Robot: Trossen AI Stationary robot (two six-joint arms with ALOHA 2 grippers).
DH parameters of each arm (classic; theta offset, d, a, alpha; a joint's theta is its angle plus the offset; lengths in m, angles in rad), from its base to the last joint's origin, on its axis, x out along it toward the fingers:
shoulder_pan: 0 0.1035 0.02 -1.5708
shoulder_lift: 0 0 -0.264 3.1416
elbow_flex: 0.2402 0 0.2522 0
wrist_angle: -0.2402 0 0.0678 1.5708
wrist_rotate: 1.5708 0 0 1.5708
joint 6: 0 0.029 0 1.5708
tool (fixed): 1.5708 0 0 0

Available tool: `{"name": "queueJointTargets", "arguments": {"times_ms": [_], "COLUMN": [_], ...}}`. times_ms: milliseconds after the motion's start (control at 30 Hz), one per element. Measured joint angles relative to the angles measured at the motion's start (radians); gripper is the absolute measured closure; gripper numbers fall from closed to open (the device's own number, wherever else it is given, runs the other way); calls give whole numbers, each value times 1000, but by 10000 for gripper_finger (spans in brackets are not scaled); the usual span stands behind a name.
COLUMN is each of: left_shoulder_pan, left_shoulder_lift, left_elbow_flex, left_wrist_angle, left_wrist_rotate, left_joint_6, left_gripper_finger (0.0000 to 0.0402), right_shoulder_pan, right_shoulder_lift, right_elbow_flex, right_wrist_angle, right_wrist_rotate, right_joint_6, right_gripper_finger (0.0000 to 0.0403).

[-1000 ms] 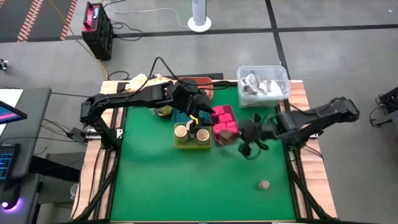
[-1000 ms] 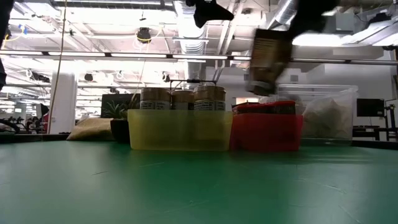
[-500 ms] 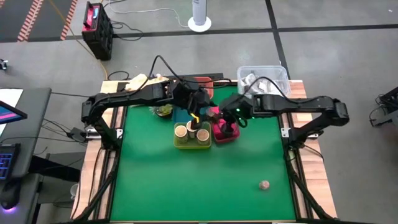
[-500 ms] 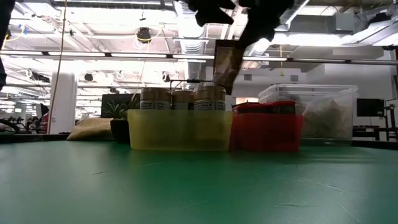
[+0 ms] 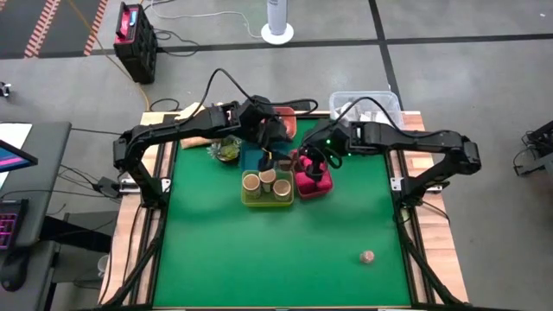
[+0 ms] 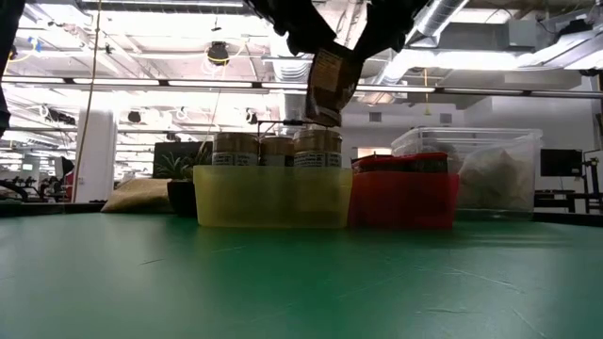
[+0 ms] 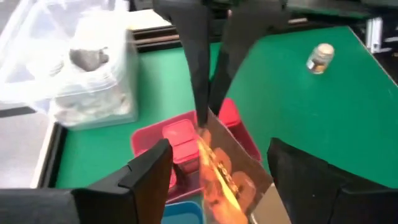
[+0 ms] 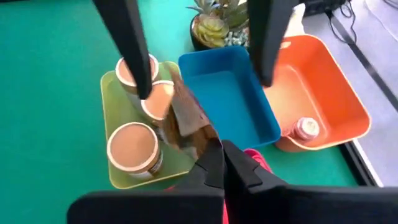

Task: Sort spices by type
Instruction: Put the orange seasoning pack into the blue bin

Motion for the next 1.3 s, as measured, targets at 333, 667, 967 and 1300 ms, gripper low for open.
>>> {"name": "queueJointTargets", "arguments": {"times_ms": [333, 667, 967, 1300], "left_shoulder_pan": [-1, -3, 10, 141], "left_shoulder_lift": [0, 0, -1, 0], "left_elbow_flex": [0, 0, -10, -161], "left_wrist_angle": [4, -4, -8, 47], "left_wrist_rotate": [-55, -169, -222, -95], "left_joint_6": [-36, 18, 91, -66], "left_gripper_finger": [203, 251, 391, 401], "right_shoulder_pan": [-28, -44, -45, -110], "right_shoulder_lift": [0, 14, 13, 34], "right_elbow_flex": [6, 6, 6, 4], "right_wrist_angle": [29, 73, 124, 154], "right_wrist_rotate": [2, 1, 1, -28], "right_joint_6": [-13, 20, 17, 0], "right_gripper_finger": [386, 386, 386, 283]}}
